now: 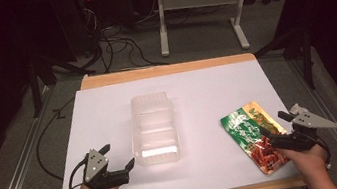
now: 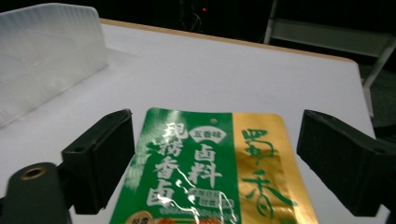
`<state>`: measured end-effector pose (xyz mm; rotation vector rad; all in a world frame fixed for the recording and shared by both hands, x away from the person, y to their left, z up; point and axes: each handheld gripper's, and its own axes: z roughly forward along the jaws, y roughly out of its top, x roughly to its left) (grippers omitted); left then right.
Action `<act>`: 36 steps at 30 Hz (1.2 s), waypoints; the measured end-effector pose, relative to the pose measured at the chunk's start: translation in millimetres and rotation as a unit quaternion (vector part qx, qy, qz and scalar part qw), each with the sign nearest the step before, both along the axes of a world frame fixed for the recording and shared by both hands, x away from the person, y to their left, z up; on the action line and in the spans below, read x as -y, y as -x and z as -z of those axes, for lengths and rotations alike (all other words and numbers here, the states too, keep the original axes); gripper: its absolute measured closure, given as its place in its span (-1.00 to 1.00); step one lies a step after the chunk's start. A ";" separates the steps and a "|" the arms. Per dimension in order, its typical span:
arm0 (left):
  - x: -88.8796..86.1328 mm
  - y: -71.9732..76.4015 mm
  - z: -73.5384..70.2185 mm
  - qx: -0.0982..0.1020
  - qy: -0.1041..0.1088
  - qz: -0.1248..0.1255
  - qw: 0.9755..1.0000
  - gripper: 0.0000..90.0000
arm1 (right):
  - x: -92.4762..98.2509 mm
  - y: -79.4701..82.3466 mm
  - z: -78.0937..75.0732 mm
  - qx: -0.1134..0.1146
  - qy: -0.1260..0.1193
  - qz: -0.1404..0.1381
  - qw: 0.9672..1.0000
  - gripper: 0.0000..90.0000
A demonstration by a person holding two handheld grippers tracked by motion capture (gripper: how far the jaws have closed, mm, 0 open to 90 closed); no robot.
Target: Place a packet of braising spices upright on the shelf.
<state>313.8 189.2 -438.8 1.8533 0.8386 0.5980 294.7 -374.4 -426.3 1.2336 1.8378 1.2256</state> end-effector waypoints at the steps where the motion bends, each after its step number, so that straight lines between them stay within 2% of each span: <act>1: -0.4 -1.3 -0.1 -0.001 0.002 -0.001 1.000 -0.83 | 0.0 0.0 0.0 0.000 0.000 0.000 1.000 -0.72; 6: 0.8 -8.4 -2.3 0.005 0.014 -0.001 1.000 -0.82 | 26.9 6.7 8.0 -0.028 -0.015 0.032 0.999 -0.50; 7: 0.8 -8.4 -2.3 0.005 0.014 -0.001 1.000 -0.82 | 26.9 6.7 8.0 -0.028 -0.015 0.032 0.999 -0.50; 8: 2.2 -10.9 -2.6 0.007 0.016 0.001 1.000 -0.82 | 36.7 9.3 12.1 -0.041 -0.018 0.046 0.998 -0.36; 9: 2.2 -10.9 -2.6 0.007 0.016 0.001 1.000 -0.83 | 36.7 9.3 12.1 -0.041 -0.018 0.046 0.998 -0.36; 10: 2.7 -13.0 -3.6 0.007 0.022 0.001 1.000 -0.83 | 46.8 10.7 16.7 -0.060 -0.023 0.056 0.996 -0.21; 11: 2.7 -13.0 -3.6 0.007 0.022 0.001 1.000 -0.83 | 46.8 10.7 16.7 -0.060 -0.023 0.056 0.996 -0.21; 12: 2.2 -14.6 -4.8 0.011 0.025 -0.001 1.000 -0.83 | 55.2 11.5 21.9 -0.082 -0.029 0.063 0.994 -0.07; 13: 2.2 -14.6 -4.8 0.011 0.025 -0.001 1.000 -0.83 | 55.2 11.5 21.9 -0.082 -0.029 0.063 0.994 -0.07; 14: 1.6 -15.4 -5.5 0.011 0.035 0.001 0.999 -0.82 | 62.9 11.7 27.1 -0.101 -0.037 0.068 0.992 0.03; 16: 1.8 -14.7 -6.8 0.013 0.038 0.003 0.999 -0.82 | 68.7 12.1 31.0 -0.116 -0.049 0.073 0.989 0.13; 21: 4.6 -13.1 -8.3 0.016 0.030 0.009 0.999 -0.80 | 75.9 11.8 36.9 -0.141 -0.053 0.086 0.985 0.32; 23: 4.5 -13.1 -8.2 0.015 0.030 0.009 0.999 -0.80 | 77.1 11.1 37.9 -0.143 -0.053 0.087 0.984 0.36; 26: 3.2 -12.7 -8.6 0.015 0.031 0.006 0.999 -0.80 | 79.5 8.5 42.3 -0.160 -0.058 0.090 0.981 0.47; 30: 3.1 -12.8 -8.3 0.014 0.032 0.004 0.999 -0.80 | 80.9 6.3 45.8 -0.171 -0.056 0.087 0.980 0.53; 34: 4.2 -13.0 -7.8 0.015 0.031 0.005 0.999 -0.80 | 79.5 5.2 47.1 -0.188 -0.057 0.087 0.977 0.57; 36: 4.2 -12.9 -7.8 0.014 0.031 0.005 0.999 -0.80 | 78.9 5.0 47.2 -0.190 -0.057 0.086 0.976 0.61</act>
